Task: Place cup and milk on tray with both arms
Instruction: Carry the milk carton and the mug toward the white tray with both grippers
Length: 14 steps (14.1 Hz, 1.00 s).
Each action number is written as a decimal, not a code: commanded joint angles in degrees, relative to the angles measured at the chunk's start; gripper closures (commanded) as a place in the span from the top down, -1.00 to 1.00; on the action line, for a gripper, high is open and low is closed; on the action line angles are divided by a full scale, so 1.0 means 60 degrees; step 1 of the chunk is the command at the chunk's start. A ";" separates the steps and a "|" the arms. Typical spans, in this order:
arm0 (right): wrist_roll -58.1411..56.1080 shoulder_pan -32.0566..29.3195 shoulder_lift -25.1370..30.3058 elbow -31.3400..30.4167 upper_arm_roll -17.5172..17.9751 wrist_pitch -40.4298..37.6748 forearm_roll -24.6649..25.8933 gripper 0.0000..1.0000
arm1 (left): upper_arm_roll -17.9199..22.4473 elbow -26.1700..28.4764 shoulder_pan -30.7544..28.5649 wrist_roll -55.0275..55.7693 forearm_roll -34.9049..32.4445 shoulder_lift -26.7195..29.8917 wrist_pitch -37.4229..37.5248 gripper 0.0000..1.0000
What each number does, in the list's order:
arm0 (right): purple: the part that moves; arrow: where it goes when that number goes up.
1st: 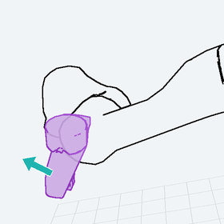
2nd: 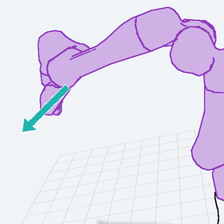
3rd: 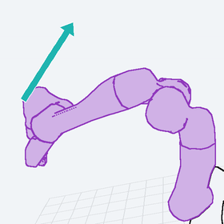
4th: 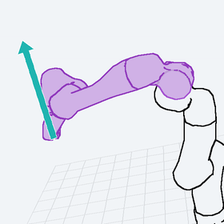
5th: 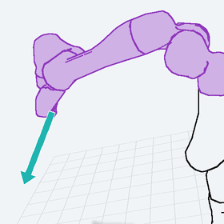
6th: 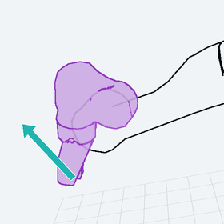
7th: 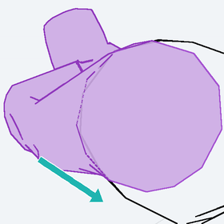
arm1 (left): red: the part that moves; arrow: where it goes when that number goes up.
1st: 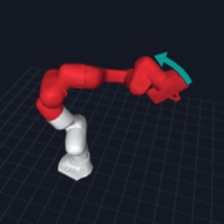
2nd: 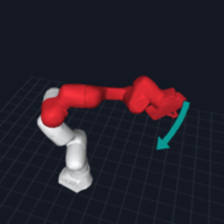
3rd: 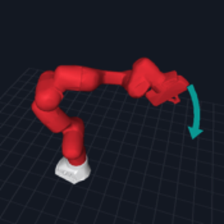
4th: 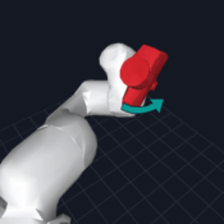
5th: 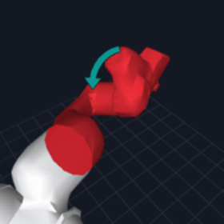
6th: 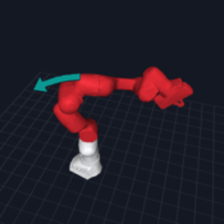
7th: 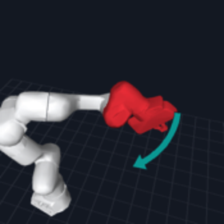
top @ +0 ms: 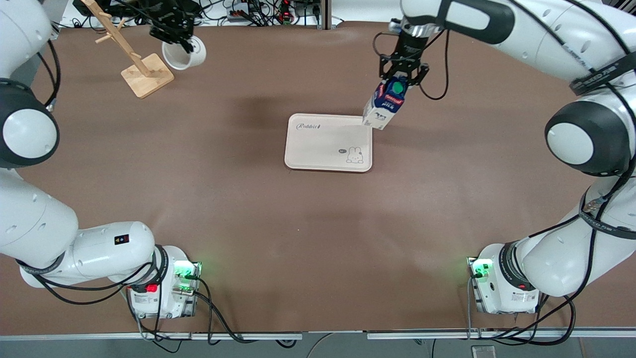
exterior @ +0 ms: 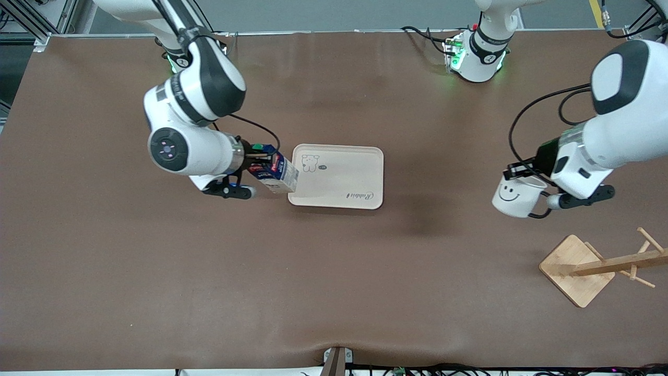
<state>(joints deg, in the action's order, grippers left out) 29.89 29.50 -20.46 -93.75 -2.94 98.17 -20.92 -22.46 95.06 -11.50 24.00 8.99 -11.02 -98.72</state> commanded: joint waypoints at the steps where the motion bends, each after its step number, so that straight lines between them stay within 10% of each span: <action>1: 0.0671 0.0472 -0.0368 0.0097 -0.0111 0.0438 0.0029 -1.00 | -0.0036 -0.0081 0.0523 0.1327 -0.0209 -0.0229 0.0120 -1.00; 10: 0.1376 0.1498 -0.1263 0.0083 -0.0140 0.1390 0.0277 -0.96 | -0.0036 -0.0125 0.2311 0.5255 -0.0004 -0.1268 0.0091 -1.00; 12: 0.1566 0.1601 -0.1366 0.0097 -0.0140 0.1450 0.0322 -0.59 | -0.0036 -0.0169 0.2371 0.5390 0.0768 -0.1590 0.0091 -1.00; 13: 0.1596 0.1601 -0.1366 0.0097 -0.0140 0.1436 0.0322 -0.08 | -0.0036 -0.0184 0.2371 0.5390 0.1178 -0.1693 0.0076 -1.00; 14: 0.1582 0.1601 -0.1366 0.0112 -0.0155 0.1421 0.0322 0.99 | -0.0036 -0.0184 0.2371 0.5390 0.1531 -0.1781 0.0018 -1.00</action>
<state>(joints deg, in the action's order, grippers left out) 38.09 38.09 -27.12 -93.49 -3.19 105.84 -19.97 -22.70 95.15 2.97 55.52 14.58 -20.29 -98.83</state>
